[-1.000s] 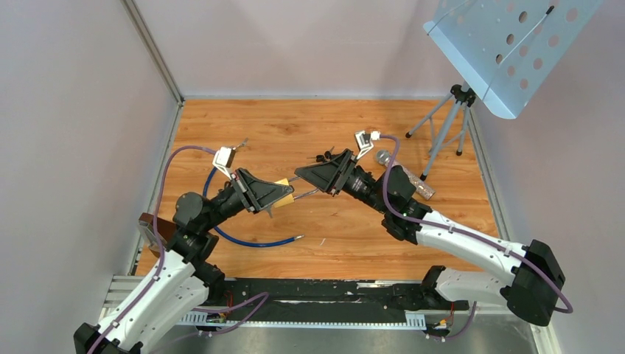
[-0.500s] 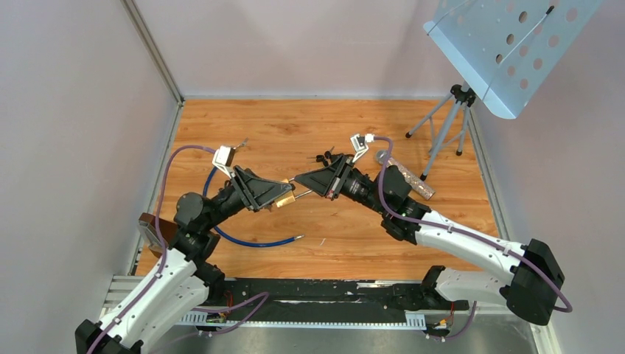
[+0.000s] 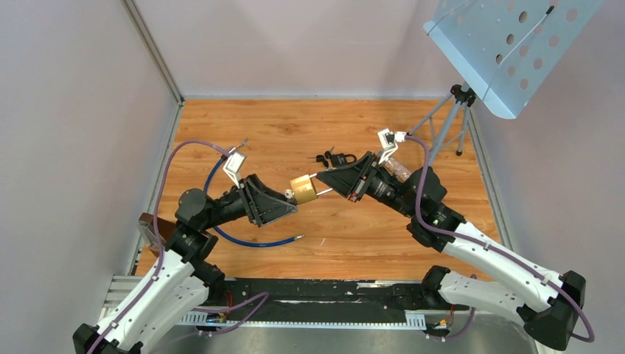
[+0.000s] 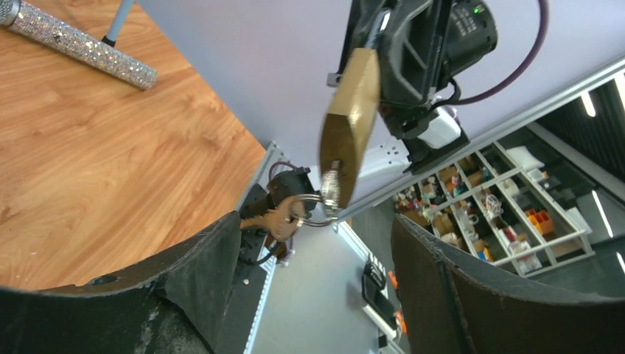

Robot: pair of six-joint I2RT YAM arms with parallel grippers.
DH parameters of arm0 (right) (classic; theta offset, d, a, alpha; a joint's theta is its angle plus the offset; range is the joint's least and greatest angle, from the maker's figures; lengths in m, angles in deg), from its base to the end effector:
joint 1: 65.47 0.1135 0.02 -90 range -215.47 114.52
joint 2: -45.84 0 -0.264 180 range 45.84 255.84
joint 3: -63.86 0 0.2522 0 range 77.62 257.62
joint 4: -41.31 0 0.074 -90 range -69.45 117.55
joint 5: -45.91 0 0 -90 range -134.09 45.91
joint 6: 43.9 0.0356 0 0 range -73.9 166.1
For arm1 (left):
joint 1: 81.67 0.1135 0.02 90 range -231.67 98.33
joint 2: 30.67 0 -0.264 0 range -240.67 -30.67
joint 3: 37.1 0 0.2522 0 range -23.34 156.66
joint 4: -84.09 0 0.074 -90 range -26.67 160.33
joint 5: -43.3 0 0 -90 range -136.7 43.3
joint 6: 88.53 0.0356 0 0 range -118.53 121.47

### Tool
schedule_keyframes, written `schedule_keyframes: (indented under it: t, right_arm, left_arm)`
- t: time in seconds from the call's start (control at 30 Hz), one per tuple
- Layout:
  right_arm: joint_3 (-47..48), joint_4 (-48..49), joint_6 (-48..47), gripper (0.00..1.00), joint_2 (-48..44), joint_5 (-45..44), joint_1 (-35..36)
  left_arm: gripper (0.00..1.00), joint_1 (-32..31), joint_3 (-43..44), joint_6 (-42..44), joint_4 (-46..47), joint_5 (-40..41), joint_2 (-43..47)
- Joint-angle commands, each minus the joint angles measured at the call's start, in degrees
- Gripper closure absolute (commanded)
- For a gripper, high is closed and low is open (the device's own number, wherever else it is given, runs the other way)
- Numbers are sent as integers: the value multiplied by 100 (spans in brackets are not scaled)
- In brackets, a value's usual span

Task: Lock with the key
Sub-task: Lock the lock.

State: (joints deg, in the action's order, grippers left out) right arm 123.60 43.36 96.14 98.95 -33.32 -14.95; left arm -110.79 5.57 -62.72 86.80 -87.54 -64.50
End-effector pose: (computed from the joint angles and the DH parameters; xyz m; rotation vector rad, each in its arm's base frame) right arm 0.1346 0.1739 0.3702 -0.1839 1.6137 1.5430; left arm 0.1187 -0.0927 0.3194 0.2063 1.6845 -1.7702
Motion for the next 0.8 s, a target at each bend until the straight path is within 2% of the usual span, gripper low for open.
schedule_keyframes:
  t: [0.0, 0.07, 0.17, 0.3, 0.37, 0.5, 0.7, 0.77]
  right_arm:
    - [542, 116, -357, 100, -260, 408, -24]
    - [625, -2, -372, 100, -263, 496, -25]
    - [736, -173, -440, 100, -232, 632, -33]
    - [884, -385, -568, 100, -198, 790, -34]
    - [946, -509, -643, 100, -180, 829, -33]
    - [1043, -565, -727, 100, -137, 933, -42]
    - [1147, -571, -771, 100, -6, 1096, -51]
    - [1167, -571, -783, 100, 30, 1173, -52]
  left_arm:
    - [21, 22, 229, 360, 586, -528, -148]
    - [18, 21, 366, 628, 532, -598, -213]
    - [15, 21, 630, 1470, -132, -681, -276]
    - [23, 21, 1063, 2387, -834, -950, -269]
    - [34, 16, 1182, 2610, -942, -1242, -284]
    - [41, 21, 1258, 2821, -1087, -1674, -345]
    - [37, 21, 1263, 3114, -1472, -1754, -368]
    - [40, 21, 1266, 3126, -1479, -1741, -392]
